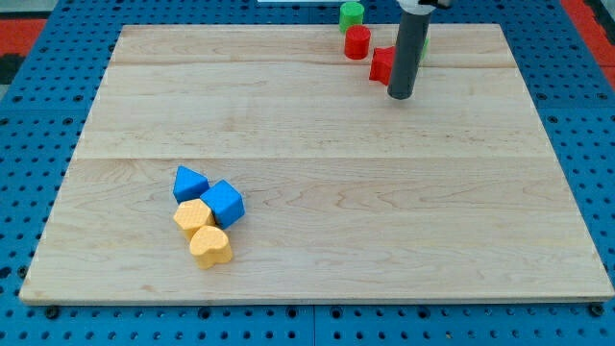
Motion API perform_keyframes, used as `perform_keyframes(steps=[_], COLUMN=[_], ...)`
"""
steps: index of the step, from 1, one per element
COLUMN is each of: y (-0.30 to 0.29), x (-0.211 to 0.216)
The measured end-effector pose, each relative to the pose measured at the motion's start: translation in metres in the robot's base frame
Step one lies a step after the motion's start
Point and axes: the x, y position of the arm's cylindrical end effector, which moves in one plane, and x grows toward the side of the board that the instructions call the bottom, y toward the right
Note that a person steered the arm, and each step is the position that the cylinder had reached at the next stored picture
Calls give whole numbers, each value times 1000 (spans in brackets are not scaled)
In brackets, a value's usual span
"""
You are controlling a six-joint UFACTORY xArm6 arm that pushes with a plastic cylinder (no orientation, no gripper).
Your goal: Move the red star towards the left side of the board
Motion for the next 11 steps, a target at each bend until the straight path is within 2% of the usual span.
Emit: perform_keyframes(steps=[1, 2, 3, 4, 5, 7, 9, 10, 11], y=[12, 48, 38, 3, -101, -70, -69, -86, -119], x=[-7, -11, -49, -43, -32, 1, -3, -60, -77])
